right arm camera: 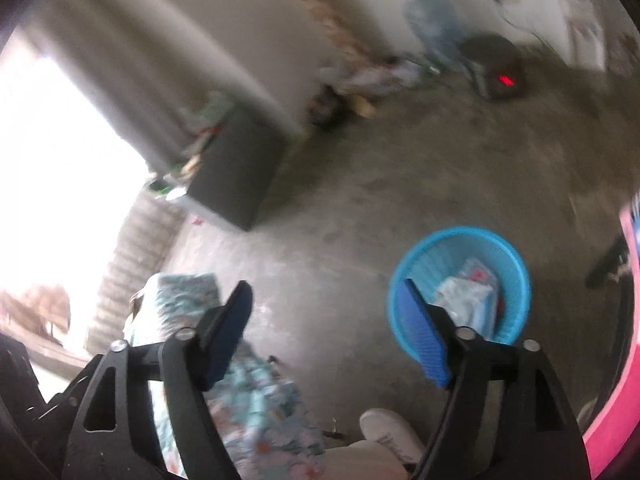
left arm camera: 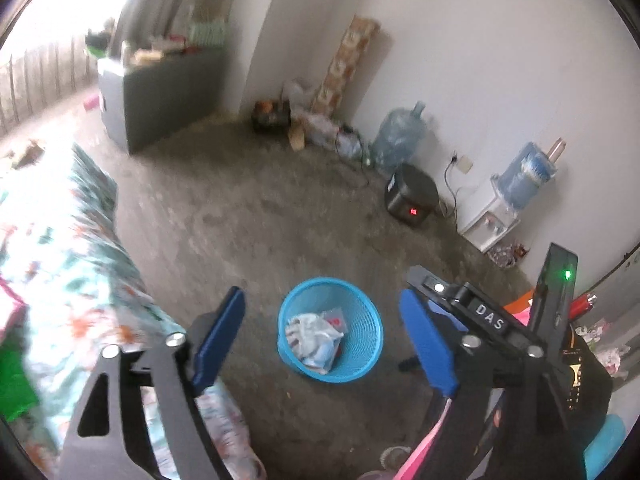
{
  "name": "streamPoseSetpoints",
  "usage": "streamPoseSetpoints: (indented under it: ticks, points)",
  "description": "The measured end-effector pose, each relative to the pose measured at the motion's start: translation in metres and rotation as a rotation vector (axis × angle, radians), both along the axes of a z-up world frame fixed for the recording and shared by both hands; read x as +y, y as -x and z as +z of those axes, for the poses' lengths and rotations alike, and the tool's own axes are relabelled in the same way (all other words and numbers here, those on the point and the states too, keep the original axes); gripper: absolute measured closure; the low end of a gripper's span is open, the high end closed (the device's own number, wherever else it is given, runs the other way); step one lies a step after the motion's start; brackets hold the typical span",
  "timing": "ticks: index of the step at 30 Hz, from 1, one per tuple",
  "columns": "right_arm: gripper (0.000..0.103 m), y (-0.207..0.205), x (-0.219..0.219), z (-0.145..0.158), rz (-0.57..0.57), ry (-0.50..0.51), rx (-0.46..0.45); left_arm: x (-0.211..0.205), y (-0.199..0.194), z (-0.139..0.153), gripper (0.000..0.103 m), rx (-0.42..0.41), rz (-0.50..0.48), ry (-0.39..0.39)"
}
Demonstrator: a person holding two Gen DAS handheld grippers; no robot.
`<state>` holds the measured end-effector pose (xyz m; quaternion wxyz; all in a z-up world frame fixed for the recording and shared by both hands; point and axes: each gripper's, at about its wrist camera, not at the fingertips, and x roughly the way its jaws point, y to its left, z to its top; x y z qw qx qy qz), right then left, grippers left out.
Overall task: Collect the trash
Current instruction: 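Move both open tools back over the bed toward the paper cup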
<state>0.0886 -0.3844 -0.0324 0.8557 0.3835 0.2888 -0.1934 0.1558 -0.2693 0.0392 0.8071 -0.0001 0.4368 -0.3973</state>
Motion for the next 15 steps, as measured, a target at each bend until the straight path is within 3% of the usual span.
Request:
streamPoseSetpoints:
  ticks: [7, 15]
  points:
    - [0.020, -0.016, 0.077, 0.037, 0.210, 0.144, -0.055, 0.096, 0.024, 0.050, 0.008, -0.150, 0.055, 0.056]
    - [0.019, -0.039, 0.148, 0.046, 0.444, 0.166, -0.049, 0.215, 0.030, 0.057, 0.006, -0.216, 0.219, 0.011]
